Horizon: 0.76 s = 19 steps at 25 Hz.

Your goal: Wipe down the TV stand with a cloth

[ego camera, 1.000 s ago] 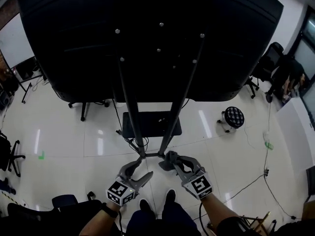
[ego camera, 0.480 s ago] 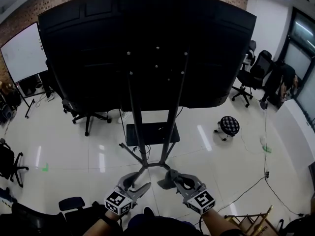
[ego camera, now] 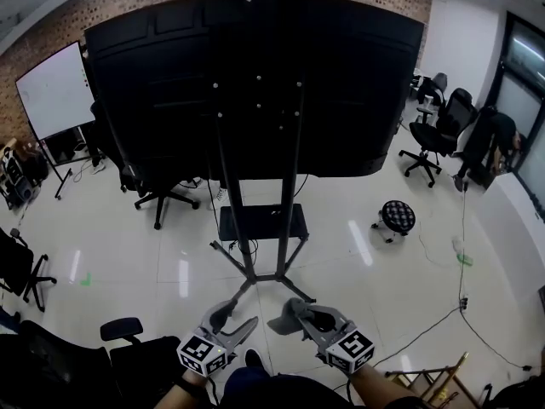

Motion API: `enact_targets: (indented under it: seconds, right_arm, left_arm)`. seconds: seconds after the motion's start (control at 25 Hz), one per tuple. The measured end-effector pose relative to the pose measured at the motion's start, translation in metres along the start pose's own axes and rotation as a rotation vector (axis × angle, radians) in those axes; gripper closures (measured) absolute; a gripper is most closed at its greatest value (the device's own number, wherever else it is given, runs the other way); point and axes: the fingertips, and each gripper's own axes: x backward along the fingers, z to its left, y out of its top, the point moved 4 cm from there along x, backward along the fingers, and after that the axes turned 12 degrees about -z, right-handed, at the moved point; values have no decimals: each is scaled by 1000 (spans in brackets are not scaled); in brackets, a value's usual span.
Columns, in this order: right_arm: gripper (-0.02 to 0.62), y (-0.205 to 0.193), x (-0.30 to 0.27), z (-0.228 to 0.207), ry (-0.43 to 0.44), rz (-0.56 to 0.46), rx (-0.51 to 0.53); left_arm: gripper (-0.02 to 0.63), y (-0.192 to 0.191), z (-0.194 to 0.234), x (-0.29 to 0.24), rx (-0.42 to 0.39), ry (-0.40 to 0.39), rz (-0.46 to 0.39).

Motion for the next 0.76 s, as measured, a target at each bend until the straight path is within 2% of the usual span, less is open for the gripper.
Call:
enact_targets:
  seconds: [0.16,0.76]
  right_arm:
    - [575,-1,29,10,10,-16,-57]
    - [577,19,87,39,76,-46,-8]
  left_arm:
    - [302,-1,-39,12,10,-1,-12]
    - [305,4,-107,33,-26,27,-20]
